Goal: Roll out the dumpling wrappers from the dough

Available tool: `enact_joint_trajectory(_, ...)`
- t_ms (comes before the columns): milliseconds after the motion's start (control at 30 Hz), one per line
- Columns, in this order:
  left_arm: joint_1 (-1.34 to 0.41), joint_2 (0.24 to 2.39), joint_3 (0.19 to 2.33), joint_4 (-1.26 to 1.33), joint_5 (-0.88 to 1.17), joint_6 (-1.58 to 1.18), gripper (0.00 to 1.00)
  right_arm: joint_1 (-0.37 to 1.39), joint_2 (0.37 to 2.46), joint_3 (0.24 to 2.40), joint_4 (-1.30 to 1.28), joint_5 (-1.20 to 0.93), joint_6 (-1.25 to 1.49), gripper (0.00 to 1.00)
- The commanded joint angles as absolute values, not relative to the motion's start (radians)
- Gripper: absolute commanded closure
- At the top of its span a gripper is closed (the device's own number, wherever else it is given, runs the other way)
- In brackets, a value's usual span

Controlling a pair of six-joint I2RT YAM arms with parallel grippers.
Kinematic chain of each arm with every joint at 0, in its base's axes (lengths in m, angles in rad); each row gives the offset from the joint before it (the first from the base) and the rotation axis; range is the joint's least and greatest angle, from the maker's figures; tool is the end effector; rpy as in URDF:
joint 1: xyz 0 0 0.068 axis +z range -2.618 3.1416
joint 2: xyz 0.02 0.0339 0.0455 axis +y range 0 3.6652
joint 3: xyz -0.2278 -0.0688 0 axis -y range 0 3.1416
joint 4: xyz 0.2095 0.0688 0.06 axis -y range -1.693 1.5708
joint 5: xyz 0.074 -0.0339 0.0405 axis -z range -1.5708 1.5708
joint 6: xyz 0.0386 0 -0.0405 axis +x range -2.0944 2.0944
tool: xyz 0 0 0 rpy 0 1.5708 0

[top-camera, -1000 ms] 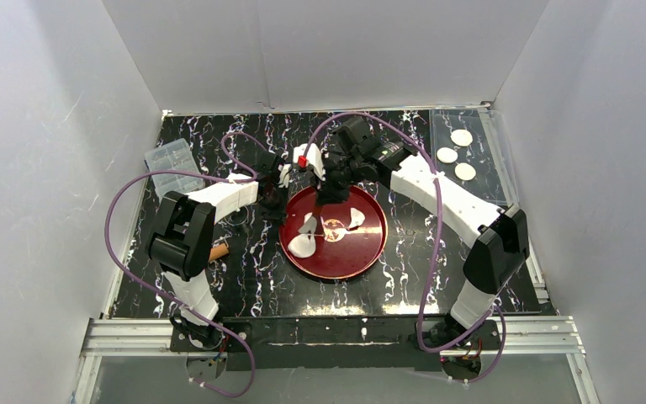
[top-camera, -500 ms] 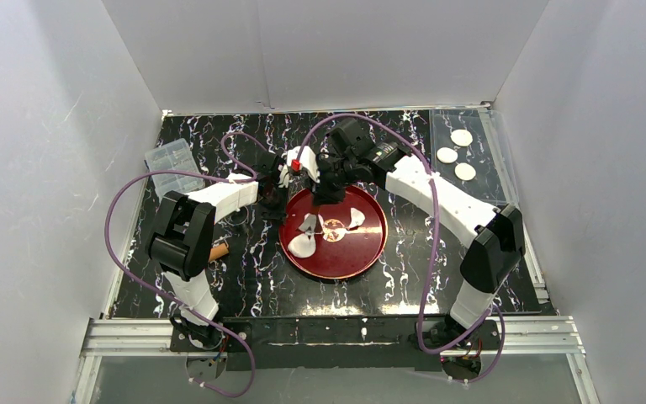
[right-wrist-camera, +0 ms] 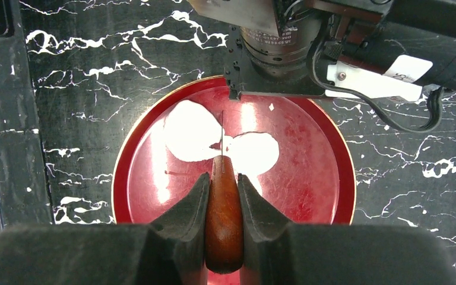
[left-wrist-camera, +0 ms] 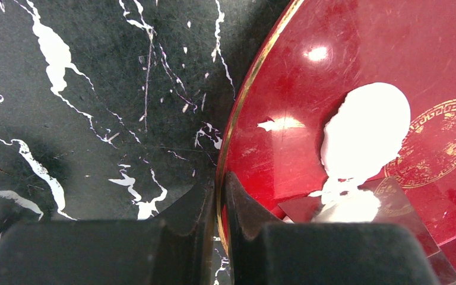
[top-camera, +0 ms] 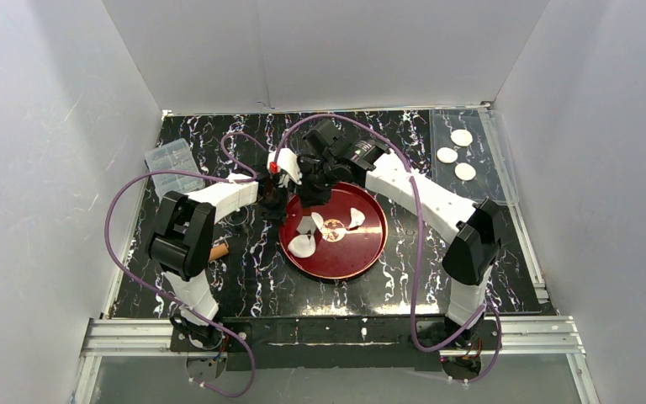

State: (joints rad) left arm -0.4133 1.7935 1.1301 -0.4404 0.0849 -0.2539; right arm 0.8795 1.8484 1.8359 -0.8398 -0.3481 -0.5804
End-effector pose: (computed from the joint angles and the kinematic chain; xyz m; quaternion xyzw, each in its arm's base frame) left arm 0.2945 -0.1327 0.1535 0.0872 0.9681 -0.1147 0.2049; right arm 0.2227 0.2898 0.3069 -0.6602 0.6465 0.2119 0.3182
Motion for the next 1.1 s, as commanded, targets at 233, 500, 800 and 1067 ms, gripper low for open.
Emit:
enact_joint_trajectory(233,-0.41,1.78,1.126,-0.48,0.037,-0.251,1.0,0.905,1.811,1.727,-0.845,-0.31,-0.549,0.99)
enact_joint_trajectory(500,-0.408,1.787,1.135,-0.485,0.021,-0.252,1.0,0.966,1.697,1.624,-0.943,-0.457,-0.529,0.99)
enact_joint_trajectory(800,-0.408,1.782,1.134,-0.485,0.014,-0.249,1.0,0.973,1.562,1.534,-0.901,-0.354,-0.479,0.99)
enact_joint_trajectory(1067,-0.408,1.778,1.13,-0.482,0.015,-0.244,1.0,0.972,1.471,1.503,-0.899,-0.239,-0.465,0.99)
